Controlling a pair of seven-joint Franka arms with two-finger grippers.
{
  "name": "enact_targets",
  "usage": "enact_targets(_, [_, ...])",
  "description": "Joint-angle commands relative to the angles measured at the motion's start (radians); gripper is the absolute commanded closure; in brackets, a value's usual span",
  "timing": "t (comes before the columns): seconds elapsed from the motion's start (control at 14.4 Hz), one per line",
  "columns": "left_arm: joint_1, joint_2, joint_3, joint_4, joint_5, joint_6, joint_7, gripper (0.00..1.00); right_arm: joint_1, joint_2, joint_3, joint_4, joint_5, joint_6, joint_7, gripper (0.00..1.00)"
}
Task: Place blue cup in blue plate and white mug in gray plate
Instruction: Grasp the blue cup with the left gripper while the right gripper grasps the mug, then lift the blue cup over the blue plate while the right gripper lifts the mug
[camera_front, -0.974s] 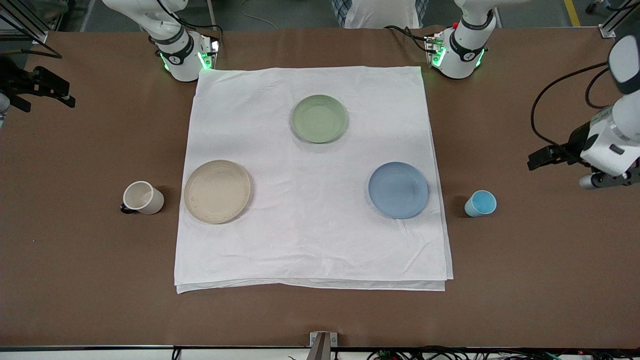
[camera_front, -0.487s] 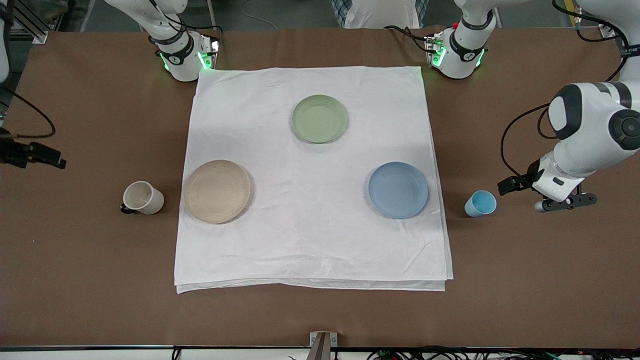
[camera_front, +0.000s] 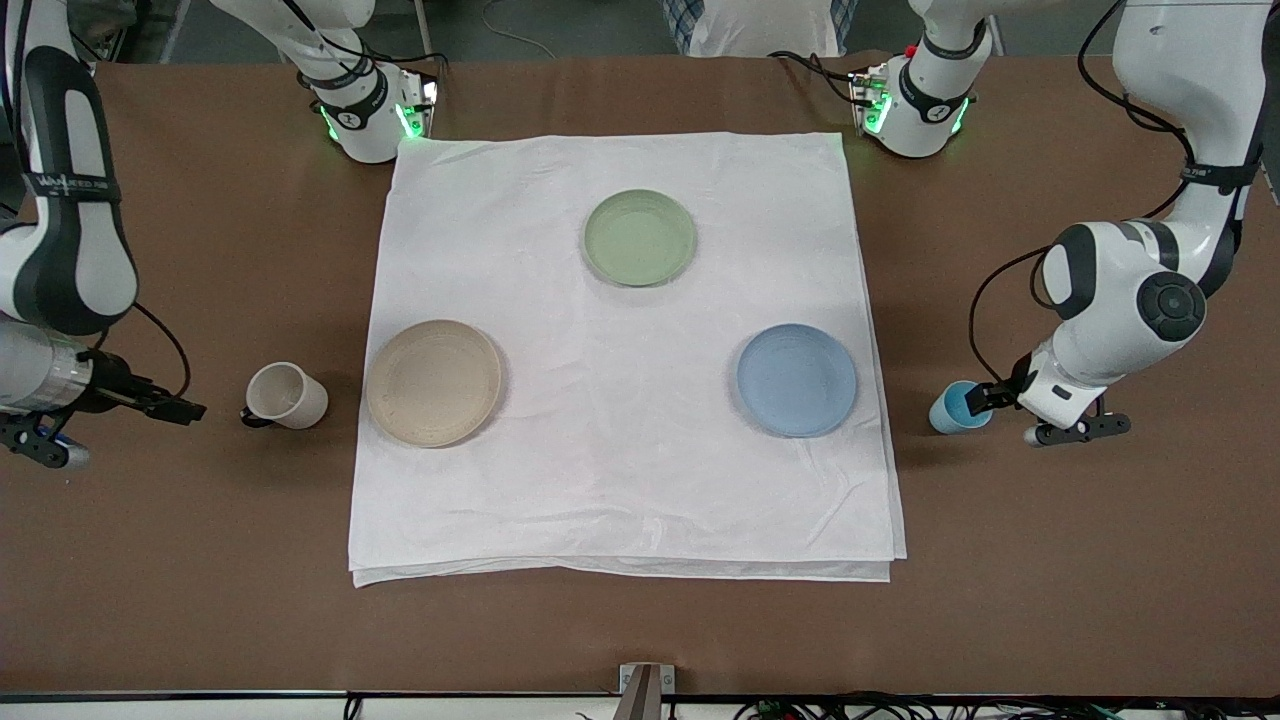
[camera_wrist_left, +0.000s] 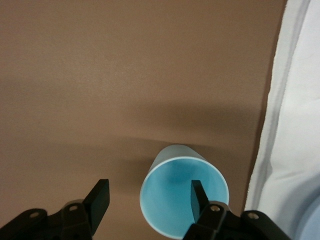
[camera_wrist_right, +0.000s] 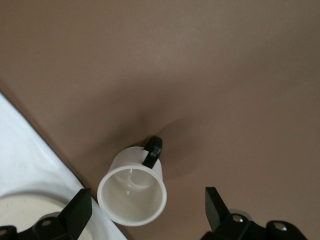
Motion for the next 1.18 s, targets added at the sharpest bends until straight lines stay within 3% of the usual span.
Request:
enact_targets(0.0, [0.007,0.035,-0.003,-0.027,0.020,0.055,0.016,0.37,0.023,0.018,0.003,-0.097,0.006,0.115,0.127,0.00])
enact_targets(0.07, [0.008,0.038,-0.003,-0.028,0.020,0.055,0.018,0.50,0.022,0.038,0.003,-0.106,0.005,0.141,0.136,0.00])
enact_targets(0.28, [0.007,0.052,-0.005,-0.021,0.020,0.058,0.016,1.00,0.017,0.078,0.003,-0.106,0.005,0.158,0.144,0.00])
enact_targets(0.56, [0.001,-0.017,-0.014,-0.027,0.020,0.043,-0.005,1.00,0.008,0.122,0.003,-0.106,0.005,0.189,0.142,0.04])
enact_targets(0.83, [-0.013,-0.065,-0.143,0.005,0.019,-0.060,-0.115,1.00,0.006,0.139,0.003,-0.106,0.005,0.183,0.144,0.24])
enact_targets(0.97, [-0.042,-0.048,-0.203,0.018,0.020,-0.071,-0.209,1.00,0.006,0.139,0.004,-0.106,0.006,0.174,0.145,0.47])
enact_targets(1.11, [-0.109,-0.042,-0.204,0.024,0.020,-0.072,-0.315,1.00,0.008,0.139,0.004,-0.103,0.006,0.172,0.145,0.83])
